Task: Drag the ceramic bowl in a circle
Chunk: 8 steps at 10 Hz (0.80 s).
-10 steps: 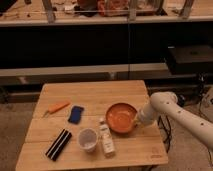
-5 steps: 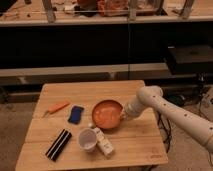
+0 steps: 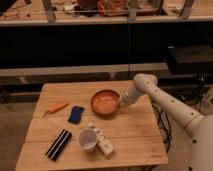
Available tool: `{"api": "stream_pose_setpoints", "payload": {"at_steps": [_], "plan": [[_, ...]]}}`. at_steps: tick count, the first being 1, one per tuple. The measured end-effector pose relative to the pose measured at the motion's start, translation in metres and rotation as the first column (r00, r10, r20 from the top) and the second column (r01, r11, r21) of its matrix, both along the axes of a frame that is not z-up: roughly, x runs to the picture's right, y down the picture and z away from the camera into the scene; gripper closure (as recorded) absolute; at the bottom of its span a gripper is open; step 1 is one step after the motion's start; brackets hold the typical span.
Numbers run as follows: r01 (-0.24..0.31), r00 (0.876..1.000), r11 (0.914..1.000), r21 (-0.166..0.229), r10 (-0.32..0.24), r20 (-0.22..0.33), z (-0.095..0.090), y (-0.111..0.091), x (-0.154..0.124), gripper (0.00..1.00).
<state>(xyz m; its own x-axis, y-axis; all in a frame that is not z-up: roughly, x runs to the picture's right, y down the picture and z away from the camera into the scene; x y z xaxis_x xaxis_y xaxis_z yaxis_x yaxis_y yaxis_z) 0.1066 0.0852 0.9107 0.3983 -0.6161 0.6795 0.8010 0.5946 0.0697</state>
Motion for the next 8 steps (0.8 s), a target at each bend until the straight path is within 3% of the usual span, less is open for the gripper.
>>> {"api": "stream_pose_setpoints", "payload": {"at_steps": [2,4,8], "plan": [[-0.042,0.998,0.9991,0.004,0.042,-0.047,0.016,-0.017,0.026,1.00],[-0.083,0.992,0.9966,0.004,0.083,-0.100,0.020,-0.019,0.060,1.00],[-0.193,0.954,0.9810,-0.020,0.183,-0.239,0.014,0.008,0.154,1.00]]}}
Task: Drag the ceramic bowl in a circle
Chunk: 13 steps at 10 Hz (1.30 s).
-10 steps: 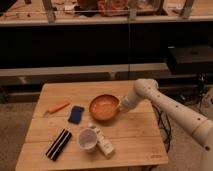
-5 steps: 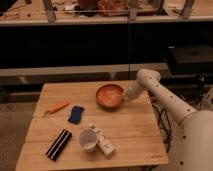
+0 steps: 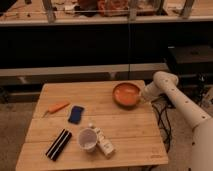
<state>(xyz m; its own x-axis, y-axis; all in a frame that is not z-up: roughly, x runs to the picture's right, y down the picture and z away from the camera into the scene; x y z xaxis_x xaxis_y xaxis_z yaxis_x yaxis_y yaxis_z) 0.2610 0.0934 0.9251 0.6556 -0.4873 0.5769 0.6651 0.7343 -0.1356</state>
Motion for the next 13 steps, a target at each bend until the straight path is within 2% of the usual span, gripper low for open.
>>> {"api": "stream_pose_setpoints", "payload": {"at_steps": [1,3,4,6,9,11,13], "plan": [[-0.016,1.000,0.9998,-0.012,0.016,-0.020,-0.009,0.014,0.016,1.00],[-0.006,1.000,0.9996,-0.028,0.005,-0.027,-0.031,0.041,0.033,1.00],[0.026,0.999,0.9992,-0.030,-0.027,-0.025,-0.040,0.051,0.036,1.00],[0.106,0.994,0.9939,-0.029,-0.106,0.008,-0.060,0.067,0.022,1.00],[0.225,0.971,0.9743,-0.014,-0.223,0.086,-0.079,0.087,-0.035,1.00],[0.289,0.945,0.9572,0.007,-0.287,0.160,-0.085,0.096,-0.086,1.00],[0.334,0.910,0.9407,0.057,-0.338,0.238,-0.090,0.093,-0.134,1.00]]}}
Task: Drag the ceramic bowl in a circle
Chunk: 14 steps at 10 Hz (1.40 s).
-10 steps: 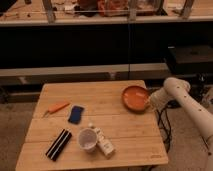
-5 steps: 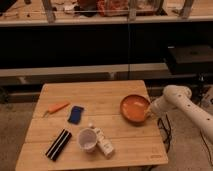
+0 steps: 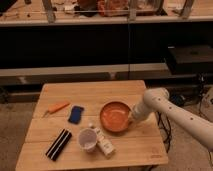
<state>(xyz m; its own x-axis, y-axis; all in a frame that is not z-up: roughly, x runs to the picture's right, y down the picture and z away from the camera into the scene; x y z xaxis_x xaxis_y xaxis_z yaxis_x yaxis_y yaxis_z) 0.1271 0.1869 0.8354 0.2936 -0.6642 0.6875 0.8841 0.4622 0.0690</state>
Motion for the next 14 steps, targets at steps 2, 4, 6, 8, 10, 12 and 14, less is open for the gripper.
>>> {"api": "stream_pose_setpoints", "payload": {"at_steps": [2,4,6,8,10,12,14], "plan": [[-0.001,0.998,0.9997,0.022,0.000,0.063,0.004,-0.016,-0.031,1.00],[-0.037,0.996,0.9985,0.039,0.034,0.085,0.023,-0.049,-0.045,1.00],[-0.069,0.994,0.9964,0.050,0.064,0.085,0.045,-0.081,-0.048,1.00],[-0.119,0.991,0.9919,0.044,0.116,0.061,0.069,-0.104,-0.040,1.00],[-0.177,0.984,0.9837,0.030,0.177,0.013,0.085,-0.113,-0.016,1.00],[-0.231,0.972,0.9726,0.020,0.232,-0.038,0.092,-0.110,0.016,1.00],[-0.297,0.949,0.9546,0.014,0.297,-0.106,0.094,-0.100,0.060,1.00]]}}
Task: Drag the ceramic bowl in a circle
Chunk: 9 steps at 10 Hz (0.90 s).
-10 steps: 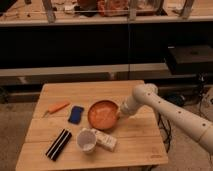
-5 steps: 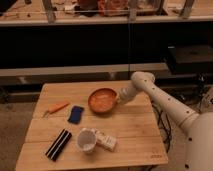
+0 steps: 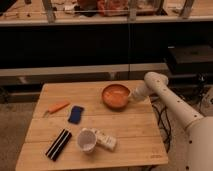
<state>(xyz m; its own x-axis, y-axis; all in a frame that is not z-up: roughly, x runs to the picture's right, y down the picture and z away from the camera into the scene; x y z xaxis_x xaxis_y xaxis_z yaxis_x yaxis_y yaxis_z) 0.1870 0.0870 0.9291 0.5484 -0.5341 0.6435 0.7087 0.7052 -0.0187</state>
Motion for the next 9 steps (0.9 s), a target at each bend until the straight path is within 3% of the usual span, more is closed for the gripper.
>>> {"api": "stream_pose_setpoints", "payload": {"at_steps": [2,5,7,9], "plan": [[-0.047,0.998,0.9988,-0.011,0.046,-0.045,-0.012,0.019,0.027,1.00],[-0.061,0.997,0.9974,-0.038,0.059,-0.049,-0.054,0.063,0.039,1.00],[-0.012,0.999,0.9991,-0.041,0.011,-0.033,-0.078,0.083,0.032,1.00],[0.059,0.998,0.9973,-0.044,-0.060,-0.007,-0.088,0.096,0.012,1.00]]}}
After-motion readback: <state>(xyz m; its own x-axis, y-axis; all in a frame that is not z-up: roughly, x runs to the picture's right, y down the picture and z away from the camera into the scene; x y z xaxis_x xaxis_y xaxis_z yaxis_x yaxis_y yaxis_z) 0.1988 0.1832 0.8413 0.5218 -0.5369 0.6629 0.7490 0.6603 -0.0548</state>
